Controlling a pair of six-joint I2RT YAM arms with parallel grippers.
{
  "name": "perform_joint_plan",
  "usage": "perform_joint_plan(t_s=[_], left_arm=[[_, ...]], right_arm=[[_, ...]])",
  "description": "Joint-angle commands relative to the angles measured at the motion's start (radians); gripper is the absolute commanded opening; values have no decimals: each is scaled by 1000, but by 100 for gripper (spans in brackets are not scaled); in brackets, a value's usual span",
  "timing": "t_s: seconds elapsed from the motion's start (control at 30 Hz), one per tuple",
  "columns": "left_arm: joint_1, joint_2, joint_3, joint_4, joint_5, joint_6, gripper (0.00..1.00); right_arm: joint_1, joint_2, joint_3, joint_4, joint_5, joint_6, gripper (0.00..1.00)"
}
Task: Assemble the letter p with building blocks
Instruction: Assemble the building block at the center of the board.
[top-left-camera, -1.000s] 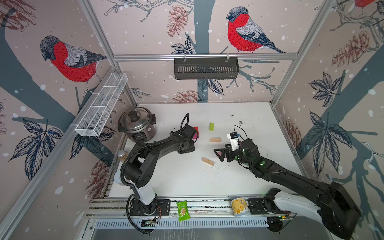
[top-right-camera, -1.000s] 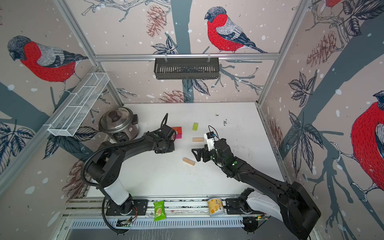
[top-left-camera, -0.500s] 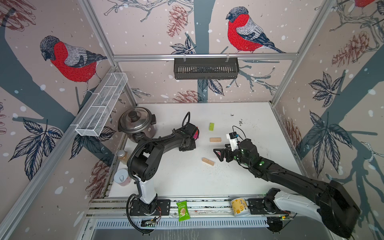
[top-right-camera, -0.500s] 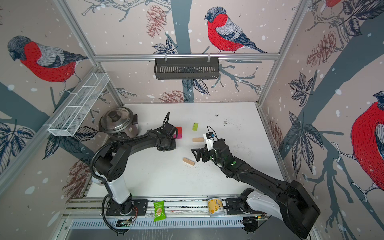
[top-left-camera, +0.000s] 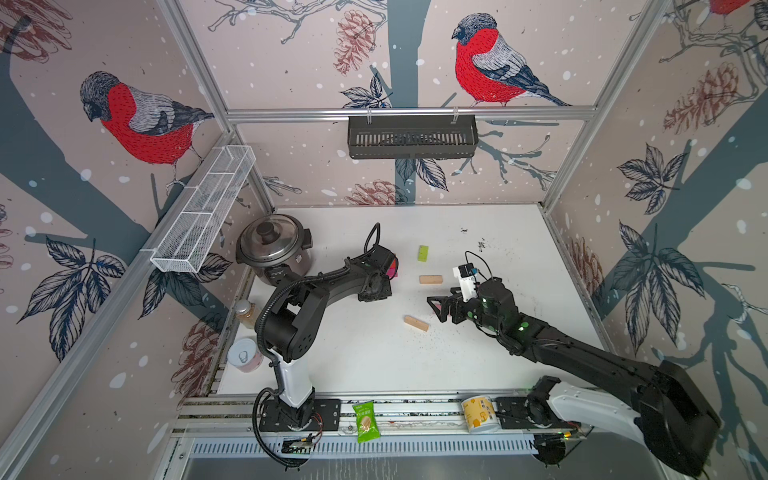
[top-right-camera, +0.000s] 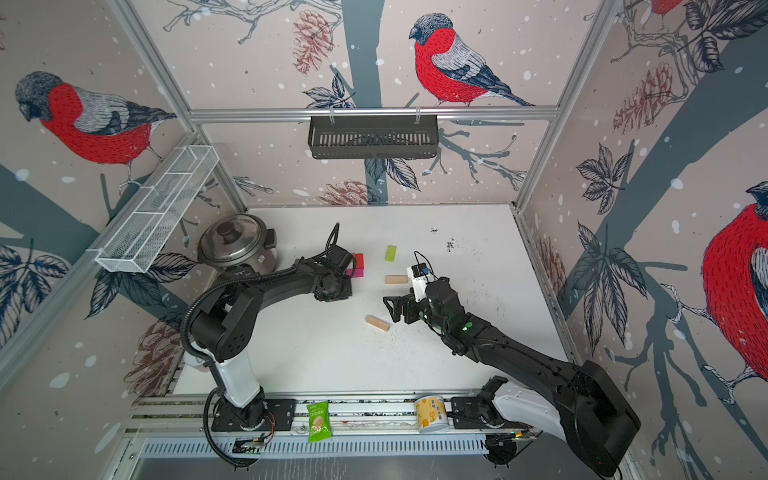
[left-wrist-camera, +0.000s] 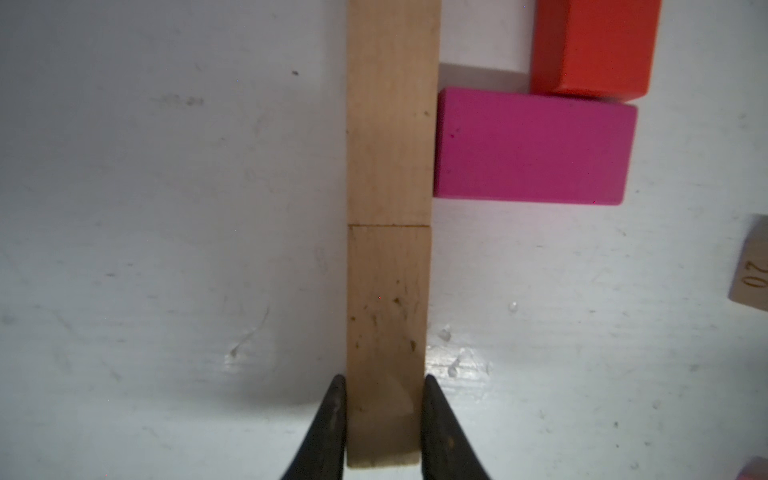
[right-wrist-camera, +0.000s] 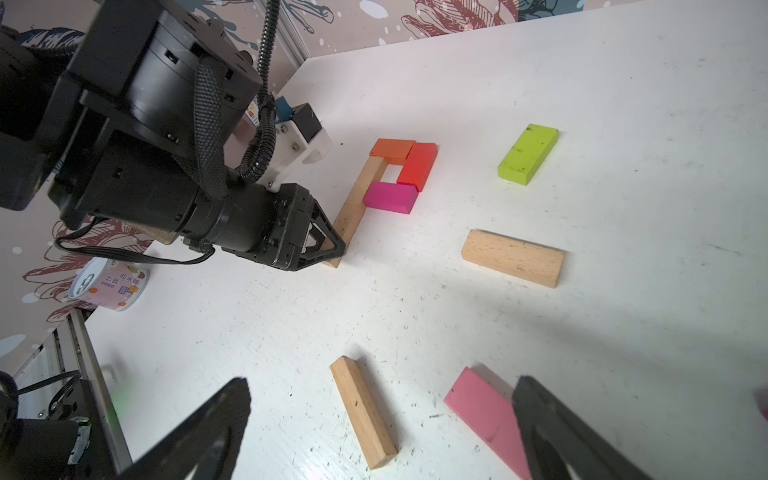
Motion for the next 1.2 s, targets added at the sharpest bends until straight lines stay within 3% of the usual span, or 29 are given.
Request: perform_joint_plan(t_s=[0.0,0.37,0.9,1.17], left_arm=[[2,0,-8,-46,-8,7,25],[1,3,-16,-41,-12,12,26],[2,-8,-24,-30,-5,8,44],[0,-101,-33,-33,21,9,52]], right_arm=[[3,-1,7,16,12,-12,100],[8,17,12,15,20,-14,100],[20,33,21,5,38,-24,100],[20,40,22,8,41,-23,100]])
